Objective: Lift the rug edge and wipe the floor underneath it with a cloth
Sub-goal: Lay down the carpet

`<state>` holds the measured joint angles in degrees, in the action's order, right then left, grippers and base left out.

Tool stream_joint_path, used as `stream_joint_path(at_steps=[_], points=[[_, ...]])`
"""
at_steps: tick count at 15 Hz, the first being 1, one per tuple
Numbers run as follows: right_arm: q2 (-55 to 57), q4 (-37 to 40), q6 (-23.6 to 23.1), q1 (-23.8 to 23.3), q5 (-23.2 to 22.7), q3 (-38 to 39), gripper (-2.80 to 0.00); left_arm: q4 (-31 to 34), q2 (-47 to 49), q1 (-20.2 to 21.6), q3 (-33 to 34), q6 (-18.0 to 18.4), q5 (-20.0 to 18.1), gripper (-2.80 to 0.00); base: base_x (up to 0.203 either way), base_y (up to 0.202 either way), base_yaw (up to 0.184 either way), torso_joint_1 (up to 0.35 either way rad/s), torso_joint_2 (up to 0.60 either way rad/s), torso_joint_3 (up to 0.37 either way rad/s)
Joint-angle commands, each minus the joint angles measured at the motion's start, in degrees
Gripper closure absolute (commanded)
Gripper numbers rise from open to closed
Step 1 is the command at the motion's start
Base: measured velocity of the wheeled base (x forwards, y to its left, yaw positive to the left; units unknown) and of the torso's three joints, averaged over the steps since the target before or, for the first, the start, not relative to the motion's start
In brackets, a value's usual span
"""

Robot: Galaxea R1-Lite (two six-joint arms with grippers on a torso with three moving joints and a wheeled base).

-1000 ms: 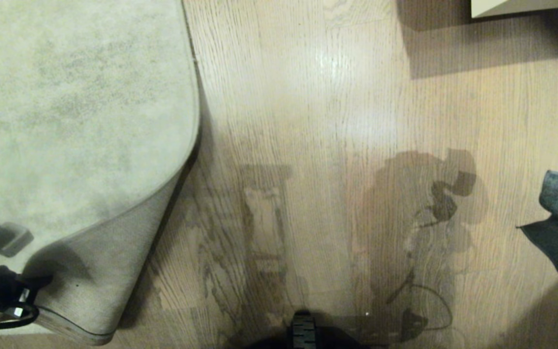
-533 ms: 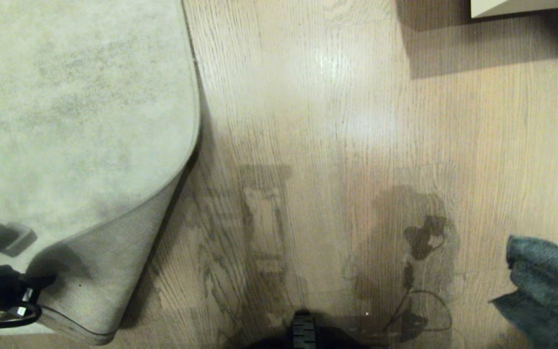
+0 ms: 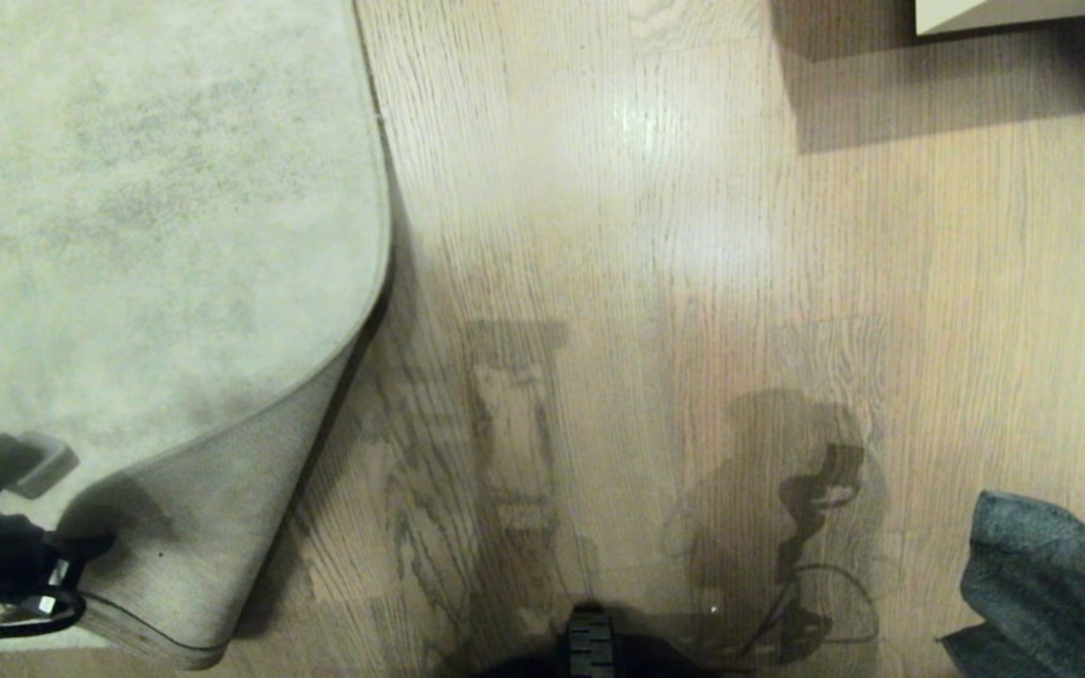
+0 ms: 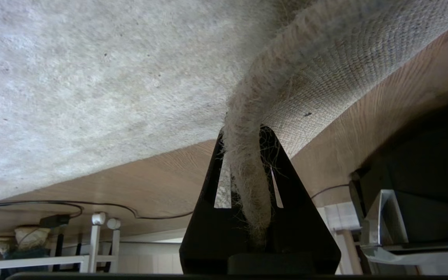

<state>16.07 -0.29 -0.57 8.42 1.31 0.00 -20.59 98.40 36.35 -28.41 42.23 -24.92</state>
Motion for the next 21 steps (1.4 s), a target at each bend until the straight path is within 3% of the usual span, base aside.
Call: stream_joint_path(at_steps=[1,5,9,12,16,21], points=[[0.2,0.0,0.0,-0.1,-0.1,0.0,0.00,-0.2,-0.1,-0.3,0.2,0.2,-0.1,0.00,0.000,0.000,0.000,0.000,0.00,0.000],[0.0,-0.4,0.3,-11.8,0.0,0.0,0.00,-0.2,-0.4,-1.0,0.0,0.2,-0.1,0.00,0.000,0.000,0.000,0.000,0.00,0.000],[-0.3,-0.6,1.3,-11.7,0.1,0.0,0.00,-0.2,-0.4,-1.5,-0.2,0.2,-0.1,0.00,0.000,0.000,0.000,0.000,0.00,0.000],[-2.1,-0.6,1.3,-6.0,0.1,0.0,0.00,-0.2,-0.5,-1.5,-0.2,0.2,-0.1,0.00,0.000,0.000,0.000,0.000,0.00,0.000],[-15.0,-0.5,1.7,-7.9,0.2,0.0,0.00,-0.2,-0.4,-1.5,-0.2,0.2,-0.1,0.00,0.000,0.000,0.000,0.000,0.00,0.000],[-16.0,-0.5,2.6,-8.2,0.3,0.0,0.00,-0.2,-2.3,-1.6,0.3,0.3,-0.4,0.00,0.000,0.000,0.000,0.000,0.00,0.000]])
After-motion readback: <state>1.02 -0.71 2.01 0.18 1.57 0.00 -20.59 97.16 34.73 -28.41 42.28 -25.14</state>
